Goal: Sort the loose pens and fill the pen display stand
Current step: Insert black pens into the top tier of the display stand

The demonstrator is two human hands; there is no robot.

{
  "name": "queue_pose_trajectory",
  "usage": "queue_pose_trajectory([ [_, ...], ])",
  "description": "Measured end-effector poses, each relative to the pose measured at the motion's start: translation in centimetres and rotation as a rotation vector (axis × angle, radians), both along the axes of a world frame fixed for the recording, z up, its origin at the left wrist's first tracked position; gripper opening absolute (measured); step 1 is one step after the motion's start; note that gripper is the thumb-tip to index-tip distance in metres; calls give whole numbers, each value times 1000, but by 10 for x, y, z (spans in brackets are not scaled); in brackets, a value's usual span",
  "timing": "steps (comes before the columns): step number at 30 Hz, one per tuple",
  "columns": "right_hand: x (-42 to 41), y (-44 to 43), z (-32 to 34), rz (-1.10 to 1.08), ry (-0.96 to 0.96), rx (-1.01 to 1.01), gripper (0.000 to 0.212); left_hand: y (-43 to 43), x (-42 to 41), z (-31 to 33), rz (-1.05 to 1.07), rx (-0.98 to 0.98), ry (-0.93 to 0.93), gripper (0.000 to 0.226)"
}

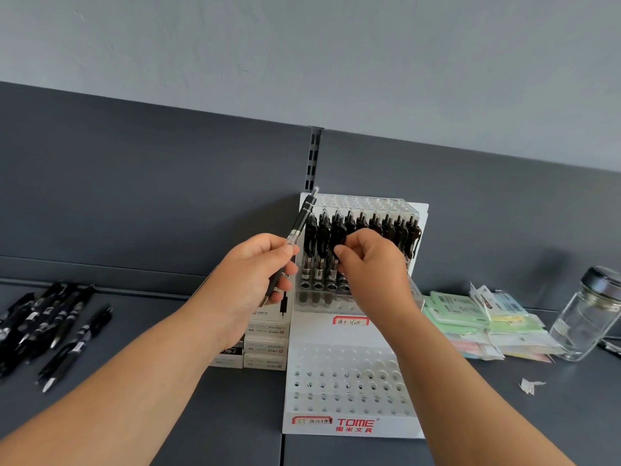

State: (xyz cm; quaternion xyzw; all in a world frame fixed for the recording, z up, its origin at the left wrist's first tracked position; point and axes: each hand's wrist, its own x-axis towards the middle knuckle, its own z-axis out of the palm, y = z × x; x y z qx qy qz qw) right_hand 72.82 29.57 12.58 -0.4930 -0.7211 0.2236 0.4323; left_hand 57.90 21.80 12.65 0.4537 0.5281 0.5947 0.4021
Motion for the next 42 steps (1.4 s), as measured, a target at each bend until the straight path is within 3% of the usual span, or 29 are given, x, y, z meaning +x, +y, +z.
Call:
queue_pose_trajectory([
  [5,5,-10,9,-25,45,54,4,-2,5,1,-30,21,53,14],
  [7,5,-16,13,29,198,45,7,-2,6,1,-40,30,79,14],
  [10,5,-26,20,283,524,-207,7,0,10,2,-66,45,135,11],
  [13,8,-30,24,393,670,-285,14,1,18,3,-60,66,204,8],
  [19,19,-24,25,329,724,-265,15,6,31,3,-50,103,265,6],
  [23,28,-19,28,425,677,-274,12,8,37,5,-79,89,222,15],
  [26,30,-18,28,525,761,-347,18,8,41,6,-137,48,149,25],
  [30,32,-16,29,533,730,-327,18,7,42,5,-141,13,138,29],
  [35,37,-8,42,269,576,-54,14,12,34,-5,76,122,584,15],
  [39,37,-2,46,147,415,151,15,14,25,-22,174,144,1012,30],
  [42,32,3,40,129,324,189,11,16,20,-33,176,133,1199,41],
])
